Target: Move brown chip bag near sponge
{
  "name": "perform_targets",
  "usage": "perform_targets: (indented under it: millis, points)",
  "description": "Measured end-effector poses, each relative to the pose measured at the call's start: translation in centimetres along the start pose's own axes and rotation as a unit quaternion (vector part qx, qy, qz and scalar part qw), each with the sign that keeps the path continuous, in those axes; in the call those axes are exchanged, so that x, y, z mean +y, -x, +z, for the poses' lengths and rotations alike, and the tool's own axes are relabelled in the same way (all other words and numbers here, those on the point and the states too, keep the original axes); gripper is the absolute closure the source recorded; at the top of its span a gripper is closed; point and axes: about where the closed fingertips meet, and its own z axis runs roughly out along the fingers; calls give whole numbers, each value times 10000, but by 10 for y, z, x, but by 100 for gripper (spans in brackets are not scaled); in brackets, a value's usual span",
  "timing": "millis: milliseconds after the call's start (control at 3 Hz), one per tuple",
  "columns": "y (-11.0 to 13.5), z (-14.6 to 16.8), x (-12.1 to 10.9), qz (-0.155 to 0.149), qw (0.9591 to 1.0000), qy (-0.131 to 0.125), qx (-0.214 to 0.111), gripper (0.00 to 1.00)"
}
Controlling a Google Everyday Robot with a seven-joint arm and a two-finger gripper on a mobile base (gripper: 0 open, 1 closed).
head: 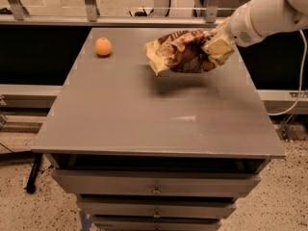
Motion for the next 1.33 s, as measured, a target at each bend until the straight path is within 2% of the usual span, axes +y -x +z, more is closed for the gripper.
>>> perform_targets:
  millis: [667,1333]
  points:
    - [29,65,-88,-177,9976,-501,-440,100]
    - [68,120,-138,-469,9931,-761,-758,100]
